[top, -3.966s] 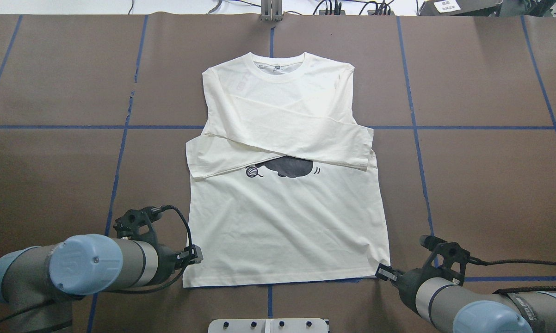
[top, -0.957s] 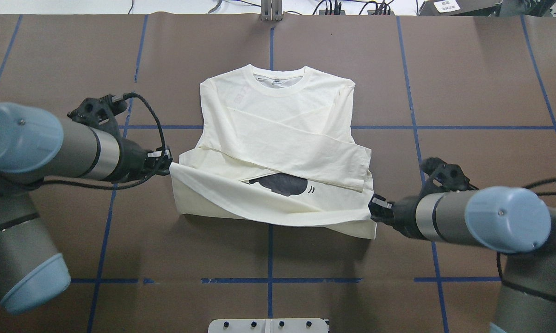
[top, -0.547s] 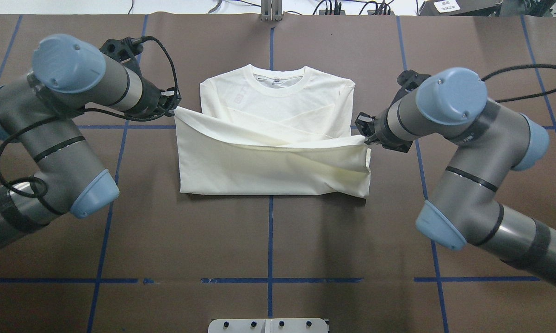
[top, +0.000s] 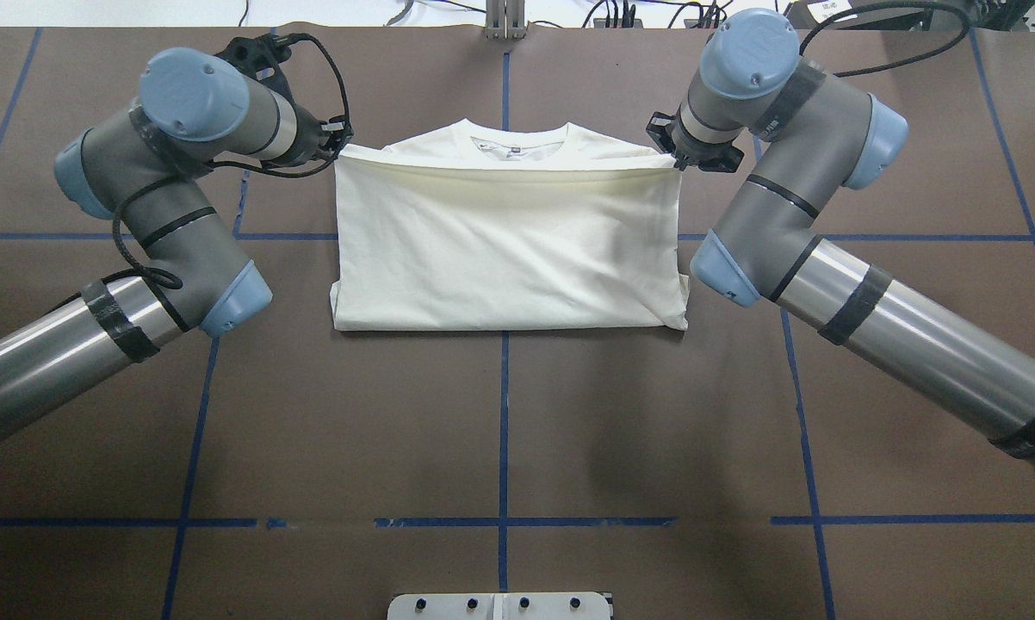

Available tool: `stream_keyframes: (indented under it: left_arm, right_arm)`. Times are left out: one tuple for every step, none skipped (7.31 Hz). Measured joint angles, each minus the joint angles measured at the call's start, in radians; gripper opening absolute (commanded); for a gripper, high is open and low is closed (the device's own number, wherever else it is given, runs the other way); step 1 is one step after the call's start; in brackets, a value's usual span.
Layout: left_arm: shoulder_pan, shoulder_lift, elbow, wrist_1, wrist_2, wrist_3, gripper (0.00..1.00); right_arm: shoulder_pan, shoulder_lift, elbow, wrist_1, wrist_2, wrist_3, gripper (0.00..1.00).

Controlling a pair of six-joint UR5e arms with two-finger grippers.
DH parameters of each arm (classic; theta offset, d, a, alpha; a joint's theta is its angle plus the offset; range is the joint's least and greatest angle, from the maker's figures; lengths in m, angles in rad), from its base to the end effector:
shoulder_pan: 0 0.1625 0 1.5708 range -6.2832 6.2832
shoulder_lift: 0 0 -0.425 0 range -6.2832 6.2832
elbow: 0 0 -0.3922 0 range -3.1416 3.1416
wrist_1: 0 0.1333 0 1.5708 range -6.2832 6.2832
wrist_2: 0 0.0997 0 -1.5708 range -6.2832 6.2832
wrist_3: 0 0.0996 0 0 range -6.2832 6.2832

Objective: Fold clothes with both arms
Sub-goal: 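Lay the hem at the collar, open both grippers and withdraw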

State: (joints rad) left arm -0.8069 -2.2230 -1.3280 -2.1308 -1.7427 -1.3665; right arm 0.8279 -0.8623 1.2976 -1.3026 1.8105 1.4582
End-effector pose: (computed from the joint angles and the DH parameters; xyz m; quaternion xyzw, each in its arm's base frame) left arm 0.4383 -0.6257 0.3175 0.1584 0.4429 -0.2234 0.8537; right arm -0.4406 -0.6419 0.3291 0.0549 -0.3558 0.2877 0.8875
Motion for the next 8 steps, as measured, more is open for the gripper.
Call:
stream_keyframes:
  left_arm:
    - [0.001,-0.023,0.047,-0.026,0.017,0.004,0.08]
    - [0.002,-0.033,0.087,-0.060,0.024,0.006,0.28]
    - [0.003,-0.035,0.112,-0.086,0.027,0.013,0.41]
    - [0.002,-0.031,0.119,-0.104,0.027,0.022,0.46]
    - [0.000,-0.012,0.108,-0.139,0.025,0.027,0.50]
    - [-0.002,0.045,0.048,-0.175,0.021,0.029,0.51]
    - [-0.002,0.115,-0.050,-0.190,0.018,0.028,0.54]
    - [-0.001,0.157,-0.121,-0.192,0.015,0.026,0.54]
  right_arm:
    - [0.001,0.021,-0.053,0.037,-0.003,-0.005,0.08]
    - [-0.001,0.032,-0.078,0.055,-0.004,-0.006,0.23]
    - [-0.005,0.040,-0.089,0.061,-0.005,-0.007,0.32]
    - [-0.007,0.045,-0.093,0.063,-0.005,-0.007,0.48]
    - [-0.007,0.046,-0.081,0.061,-0.002,-0.006,0.61]
    - [-0.005,0.028,-0.026,0.056,0.012,0.000,0.65]
    - [-0.010,-0.029,0.086,0.038,0.038,0.008,0.72]
    - [-0.036,-0.122,0.223,0.009,0.056,0.020,0.73]
